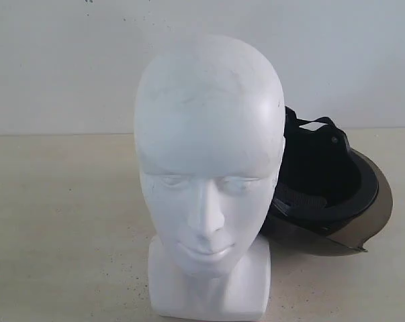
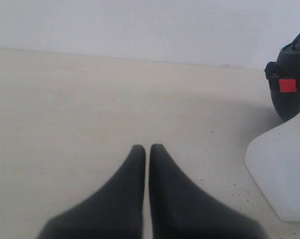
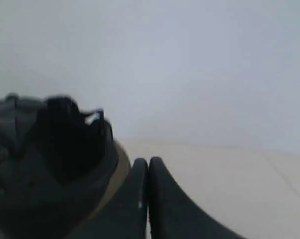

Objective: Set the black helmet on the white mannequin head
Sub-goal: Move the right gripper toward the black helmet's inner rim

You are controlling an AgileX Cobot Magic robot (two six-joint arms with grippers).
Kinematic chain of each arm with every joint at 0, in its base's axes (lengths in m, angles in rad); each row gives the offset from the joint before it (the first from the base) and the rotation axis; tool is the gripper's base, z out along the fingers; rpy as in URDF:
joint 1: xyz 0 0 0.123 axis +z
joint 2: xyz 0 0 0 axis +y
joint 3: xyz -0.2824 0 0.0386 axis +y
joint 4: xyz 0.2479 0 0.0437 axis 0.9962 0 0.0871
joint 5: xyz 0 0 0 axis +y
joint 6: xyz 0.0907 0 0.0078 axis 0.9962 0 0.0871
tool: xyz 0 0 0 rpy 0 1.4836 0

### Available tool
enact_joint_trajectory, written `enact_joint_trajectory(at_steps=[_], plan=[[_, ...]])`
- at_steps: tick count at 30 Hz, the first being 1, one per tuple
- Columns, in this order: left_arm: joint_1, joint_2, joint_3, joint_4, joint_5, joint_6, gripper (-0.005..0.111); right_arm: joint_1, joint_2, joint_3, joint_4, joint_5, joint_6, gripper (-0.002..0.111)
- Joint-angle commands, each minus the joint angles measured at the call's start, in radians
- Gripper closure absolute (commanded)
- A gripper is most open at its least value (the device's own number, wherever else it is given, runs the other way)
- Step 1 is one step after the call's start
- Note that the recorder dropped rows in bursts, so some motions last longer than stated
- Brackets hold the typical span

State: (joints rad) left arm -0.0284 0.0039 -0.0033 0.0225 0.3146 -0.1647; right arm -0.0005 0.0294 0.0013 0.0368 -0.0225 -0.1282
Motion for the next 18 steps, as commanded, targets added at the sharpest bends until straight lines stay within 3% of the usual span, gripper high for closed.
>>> enact_joint_trajectory(at_steps=[1, 8, 10, 13, 18], plan=[[-0.003, -0.004, 0.003, -0.004, 0.004, 0.005, 0.102, -0.005, -0.007, -0.001, -0.005, -0.278, -0.010, 0.108], [-0.003, -0.004, 0.003, -0.004, 0.004, 0.005, 0.102, -0.005, -0.007, -0.001, 0.039, -0.709, -0.043, 0.108], [-0.003, -0.004, 0.003, -0.004, 0.004, 0.005, 0.102, -0.005, -0.007, -0.046, 0.051, -0.757, -0.036, 0.108], [-0.003, -0.004, 0.003, -0.004, 0.004, 0.005, 0.102, -0.005, -0.007, -0.198, 0.057, -0.548, -0.027, 0.108], [-0.003, -0.004, 0.003, -0.004, 0.004, 0.005, 0.102, -0.005, 0.086, -0.557, 0.066, 0.268, -0.027, 0.108]])
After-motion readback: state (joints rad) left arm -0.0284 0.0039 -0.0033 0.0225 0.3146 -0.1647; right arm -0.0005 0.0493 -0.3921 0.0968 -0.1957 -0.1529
